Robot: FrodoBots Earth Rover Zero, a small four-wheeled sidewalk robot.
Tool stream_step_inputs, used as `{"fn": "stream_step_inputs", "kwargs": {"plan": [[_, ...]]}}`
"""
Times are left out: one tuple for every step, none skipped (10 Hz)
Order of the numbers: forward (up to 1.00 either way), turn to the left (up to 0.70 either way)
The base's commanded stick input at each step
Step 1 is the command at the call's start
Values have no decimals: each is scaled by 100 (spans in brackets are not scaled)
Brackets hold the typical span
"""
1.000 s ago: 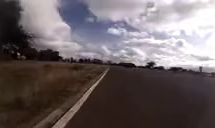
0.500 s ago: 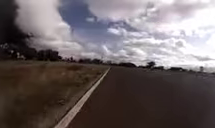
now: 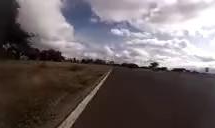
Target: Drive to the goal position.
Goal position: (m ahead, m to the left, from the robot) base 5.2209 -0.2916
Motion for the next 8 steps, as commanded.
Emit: {"fn": "stream_step_inputs", "kwargs": {"plan": [[99, -23], [98, -5], [100, -25], [100, -18], [99, -10], [98, -1], [100, -31], [100, -31]]}}
